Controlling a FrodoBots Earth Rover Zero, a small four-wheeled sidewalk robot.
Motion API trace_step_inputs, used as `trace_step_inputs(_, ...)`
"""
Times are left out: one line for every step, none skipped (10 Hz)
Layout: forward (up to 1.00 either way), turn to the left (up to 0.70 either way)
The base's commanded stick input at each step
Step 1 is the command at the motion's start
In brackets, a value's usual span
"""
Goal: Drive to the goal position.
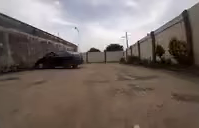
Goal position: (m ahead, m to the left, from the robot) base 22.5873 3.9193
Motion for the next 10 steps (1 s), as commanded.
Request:
trace_step_inputs(0.7,0.0)
trace_step_inputs(0.7,0.0)
trace_step_inputs(0.7,0.0)
trace_step_inputs(0.7,0.0)
trace_step_inputs(0.7,0.0)
trace_step_inputs(0.7,0.0)
trace_step_inputs(0.7,0.0)
trace_step_inputs(0.7,0.0)
trace_step_inputs(0.7,0.0)
trace_step_inputs(0.7,0.0)
